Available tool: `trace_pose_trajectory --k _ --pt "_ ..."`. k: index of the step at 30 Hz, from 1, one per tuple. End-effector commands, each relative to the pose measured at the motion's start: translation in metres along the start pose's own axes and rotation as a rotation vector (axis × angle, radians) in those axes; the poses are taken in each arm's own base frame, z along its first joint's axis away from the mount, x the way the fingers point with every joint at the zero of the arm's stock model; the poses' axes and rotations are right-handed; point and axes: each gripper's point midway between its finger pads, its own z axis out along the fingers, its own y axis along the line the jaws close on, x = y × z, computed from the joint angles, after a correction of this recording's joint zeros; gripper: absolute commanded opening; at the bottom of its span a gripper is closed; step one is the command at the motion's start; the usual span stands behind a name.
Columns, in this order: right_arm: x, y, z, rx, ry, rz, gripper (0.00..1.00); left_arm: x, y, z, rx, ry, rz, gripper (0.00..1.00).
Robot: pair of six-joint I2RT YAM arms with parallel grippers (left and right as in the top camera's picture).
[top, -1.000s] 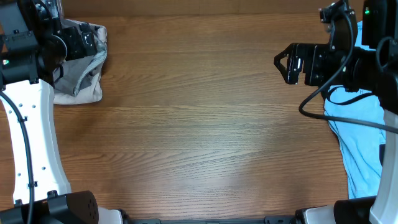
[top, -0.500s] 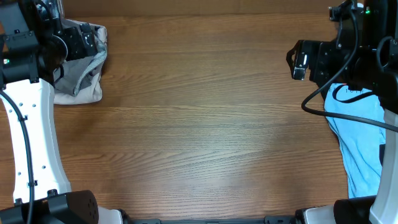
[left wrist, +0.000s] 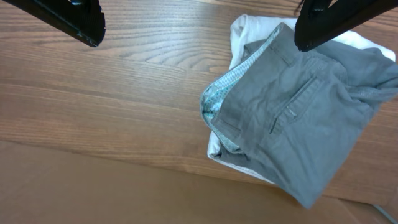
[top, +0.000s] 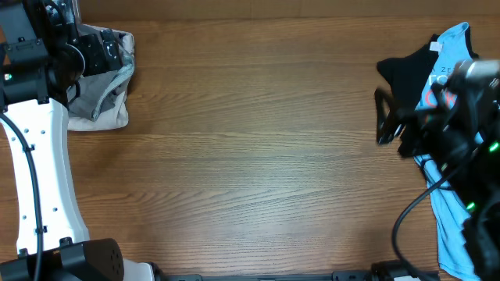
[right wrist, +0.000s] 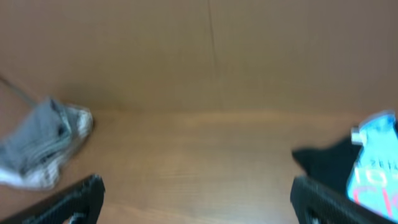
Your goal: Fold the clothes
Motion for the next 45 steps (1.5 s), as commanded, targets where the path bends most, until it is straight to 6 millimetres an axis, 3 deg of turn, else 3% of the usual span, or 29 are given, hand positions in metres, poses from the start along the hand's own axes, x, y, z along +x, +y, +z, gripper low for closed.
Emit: trace_pose_trajectory --k 1,10,13,16,31,45 --pt "0.046 -0.015 0.020 0.023 -0.039 -0.025 1.00 0.001 -0.002 0.003 0.006 0.005 0.007 1.00" --pt "0.126 -0.022 0.025 -0.027 -0.268 -0.052 1.00 0.001 -0.002 0.003 0.006 0.005 0.007 1.00" --pt "0.163 -0.027 0.033 -0.027 -0.273 -0.053 1.00 0.001 -0.002 0.003 0.006 0.005 0.007 1.00" --pt "0.178 -0.030 0.038 -0.026 -0.266 -0.052 1.00 0.001 -0.002 0.003 0.006 0.005 0.007 1.00" --pt "0.200 -0.034 0.042 -0.031 -0.368 -0.065 1.00 0.002 -0.002 0.004 0.006 0.009 0.006 1.00" --pt "0.227 -0.037 0.045 -0.030 -0.322 -0.059 1.00 0.002 -0.001 0.004 0.005 0.009 0.006 1.00"
